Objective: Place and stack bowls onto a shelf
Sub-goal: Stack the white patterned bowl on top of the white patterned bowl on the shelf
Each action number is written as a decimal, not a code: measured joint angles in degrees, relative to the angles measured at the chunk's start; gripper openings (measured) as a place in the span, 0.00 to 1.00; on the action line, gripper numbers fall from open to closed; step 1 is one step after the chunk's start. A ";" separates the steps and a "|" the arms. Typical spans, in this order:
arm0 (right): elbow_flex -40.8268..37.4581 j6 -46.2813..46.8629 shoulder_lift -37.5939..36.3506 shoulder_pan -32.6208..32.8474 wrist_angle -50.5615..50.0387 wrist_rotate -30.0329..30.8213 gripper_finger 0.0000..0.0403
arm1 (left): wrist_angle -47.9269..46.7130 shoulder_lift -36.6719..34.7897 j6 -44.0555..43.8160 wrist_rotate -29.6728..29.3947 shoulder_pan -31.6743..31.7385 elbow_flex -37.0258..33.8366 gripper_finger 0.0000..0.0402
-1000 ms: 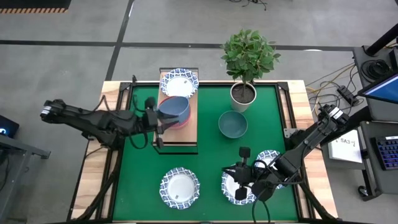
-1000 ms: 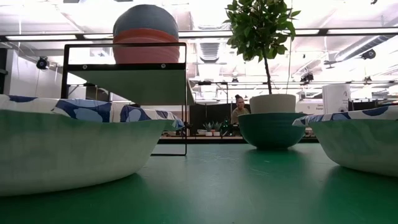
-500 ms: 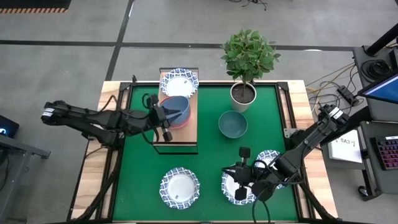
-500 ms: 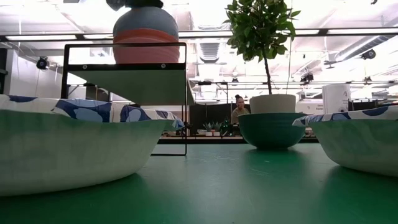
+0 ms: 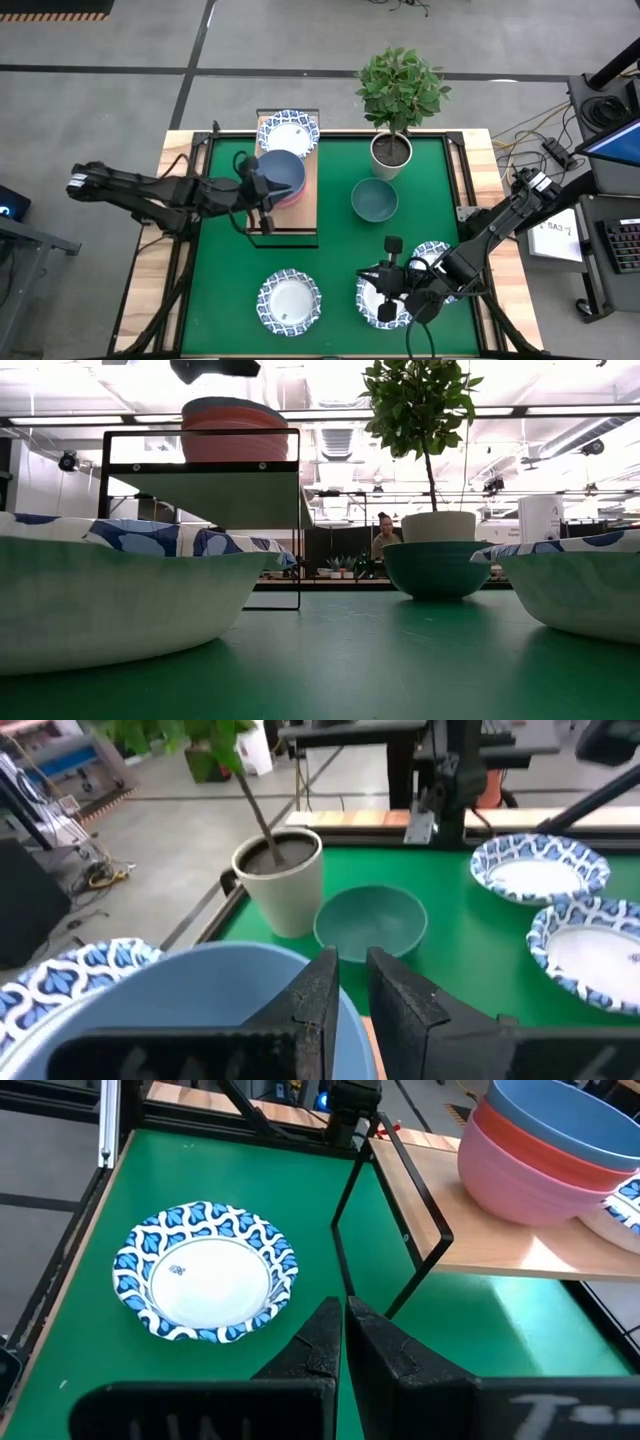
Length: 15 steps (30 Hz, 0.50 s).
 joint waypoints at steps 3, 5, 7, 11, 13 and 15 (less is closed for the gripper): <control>0.00 1.03 0.00 -0.04 0.03 0.02 0.02 | -0.04 -1.67 1.05 0.00 -0.95 0.24 0.09; 0.00 2.23 0.00 -0.55 0.01 -0.04 0.02 | -0.55 -3.26 1.46 -0.01 -1.73 0.24 0.09; 0.00 3.12 0.00 -1.32 0.01 -0.06 0.02 | -1.73 -5.06 1.33 -0.02 -2.70 -0.01 0.09; 0.00 4.97 0.00 -3.73 -0.22 -0.67 0.02 | -3.01 -8.33 0.09 -0.15 -5.89 -1.83 0.09; 0.00 5.49 0.00 -5.38 -0.47 -2.47 0.02 | -2.96 -9.58 -1.07 -0.10 -8.11 -2.89 0.09; 0.00 5.45 0.00 -7.30 -0.49 -5.35 0.02 | -2.90 -10.18 -2.41 -0.10 -10.39 -3.86 0.09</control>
